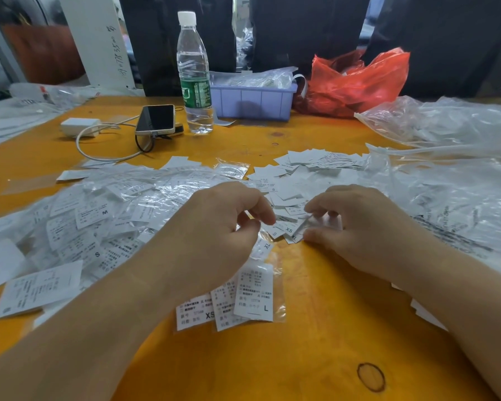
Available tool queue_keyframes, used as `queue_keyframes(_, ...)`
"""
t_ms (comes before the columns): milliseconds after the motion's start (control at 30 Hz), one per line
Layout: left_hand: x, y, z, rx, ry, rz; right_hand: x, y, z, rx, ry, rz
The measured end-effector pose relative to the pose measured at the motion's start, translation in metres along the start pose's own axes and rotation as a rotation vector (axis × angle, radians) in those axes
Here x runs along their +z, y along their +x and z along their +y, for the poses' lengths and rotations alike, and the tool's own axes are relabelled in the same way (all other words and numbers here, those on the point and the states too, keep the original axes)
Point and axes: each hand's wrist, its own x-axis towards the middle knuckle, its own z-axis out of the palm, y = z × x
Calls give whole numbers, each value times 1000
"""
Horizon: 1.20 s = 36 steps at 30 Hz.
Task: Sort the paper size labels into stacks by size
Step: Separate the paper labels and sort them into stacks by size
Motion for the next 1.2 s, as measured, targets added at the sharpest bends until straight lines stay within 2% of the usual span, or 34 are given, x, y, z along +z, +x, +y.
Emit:
queue_keyframes(167,0,0,-1,-8,-3,14,0,0,-1,-46,-45,16)
queue_keyframes(333,-5,2,-3,-8,24,29,0,0,3,-14,-46,46)
queue_keyframes(567,-10,4,-4,-45,20,127,-8,-1,4,34,-28,217)
queue_keyframes(667,-9,5,-4,-57,26,153,-15,-3,3,39,-39,228)
queue_keyframes(833,-9,6,-5,-30,-9,157,-28,-13,-16,-125,-116,254)
queue_keyframes(1000,6,-2,9,134,24,31,-24,-21,-35,-223,177,174)
queue_keyframes(1100,11,0,13,188,3,-4,-23,-21,-34,-142,439,171)
queue_keyframes(1200,13,-1,10,159,-43,13,-24,-20,-34,-96,514,191)
